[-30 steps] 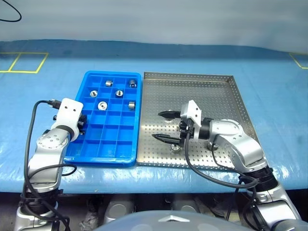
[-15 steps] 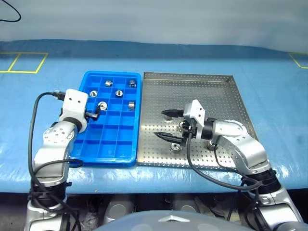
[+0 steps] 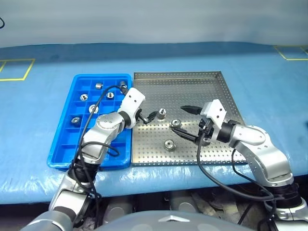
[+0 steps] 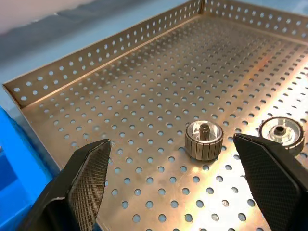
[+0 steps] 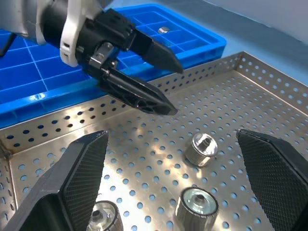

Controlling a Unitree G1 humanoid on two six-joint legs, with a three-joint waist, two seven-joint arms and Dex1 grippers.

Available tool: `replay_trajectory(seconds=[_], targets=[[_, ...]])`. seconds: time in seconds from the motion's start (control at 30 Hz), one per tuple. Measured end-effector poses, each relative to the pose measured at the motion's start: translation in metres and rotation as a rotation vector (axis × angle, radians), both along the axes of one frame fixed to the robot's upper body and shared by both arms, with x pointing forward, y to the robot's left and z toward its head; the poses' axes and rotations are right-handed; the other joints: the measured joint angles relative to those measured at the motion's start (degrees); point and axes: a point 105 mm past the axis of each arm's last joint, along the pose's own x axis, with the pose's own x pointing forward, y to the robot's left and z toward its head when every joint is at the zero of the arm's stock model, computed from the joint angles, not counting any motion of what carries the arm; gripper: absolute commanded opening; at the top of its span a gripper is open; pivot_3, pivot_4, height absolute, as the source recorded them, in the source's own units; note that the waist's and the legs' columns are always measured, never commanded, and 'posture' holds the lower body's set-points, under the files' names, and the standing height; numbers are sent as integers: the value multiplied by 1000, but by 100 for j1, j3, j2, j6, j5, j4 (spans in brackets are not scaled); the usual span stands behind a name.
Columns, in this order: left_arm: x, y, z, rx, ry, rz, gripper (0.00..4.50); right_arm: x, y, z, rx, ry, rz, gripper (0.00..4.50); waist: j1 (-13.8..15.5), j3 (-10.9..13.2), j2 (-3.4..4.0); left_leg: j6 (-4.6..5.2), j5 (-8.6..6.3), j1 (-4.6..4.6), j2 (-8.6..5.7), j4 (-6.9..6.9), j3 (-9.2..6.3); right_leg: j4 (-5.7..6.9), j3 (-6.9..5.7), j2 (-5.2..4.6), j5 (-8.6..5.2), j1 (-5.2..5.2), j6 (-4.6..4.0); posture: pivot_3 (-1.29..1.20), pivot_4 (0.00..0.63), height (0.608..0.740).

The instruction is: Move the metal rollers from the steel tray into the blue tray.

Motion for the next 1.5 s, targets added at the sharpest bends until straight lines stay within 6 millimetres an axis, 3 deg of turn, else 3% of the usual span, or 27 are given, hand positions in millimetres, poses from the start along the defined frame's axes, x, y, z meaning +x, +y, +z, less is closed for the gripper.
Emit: replay_trajectory(seconds=[0.13,0.4,0.77,0.87,1.0,1.17,1.3,1.5], targets=[[11,-1,-7,23,14,-12,4441,-4,-2,0,4,-4,-24,4500,-122,0,0,2,-1,1,2,0,6,-1,8,9,1,-1,2,-304,150,740],[13,-19,-13,3,30,-79,4441,-6,-3,1,7,-2,-49,4500,-310,0,0,8,-5,-1,4,1,7,-3,16,-2,2,-4,5,-315,150,740],[25,-9,-41,104,98,-17,4441,-5,-3,1,14,-7,-62,4500,-414,0,0,20,-11,0,6,1,8,0,16,5,3,-5,7,-297,150,740],[24,-12,-44,99,109,-25,3859,-3,-1,4,16,-20,-58,4500,-409,0,0,18,-11,0,6,1,8,0,17,2,3,-6,7,-296,150,740],[25,-15,-44,91,107,-40,2517,-3,-1,5,20,-23,-57,4500,-402,0,0,11,-6,-1,6,1,7,0,19,0,4,-7,7,-297,150,740],[23,-19,-44,82,111,-51,2517,-3,0,5,25,-22,-55,4500,-403,0,0,11,-7,-2,5,1,7,0,21,-3,5,-7,9,-299,150,740],[23,-19,-44,81,112,-51,1701,-3,0,5,24,-22,-56,4500,-403,0,0,12,-8,-1,5,1,7,0,21,-3,5,-6,9,-299,150,740],[24,-18,-44,87,110,-48,1679,-3,1,5,27,-23,-56,4500,-404,0,0,13,-8,-1,5,1,7,0,21,-3,5,-7,9,-297,150,740]])
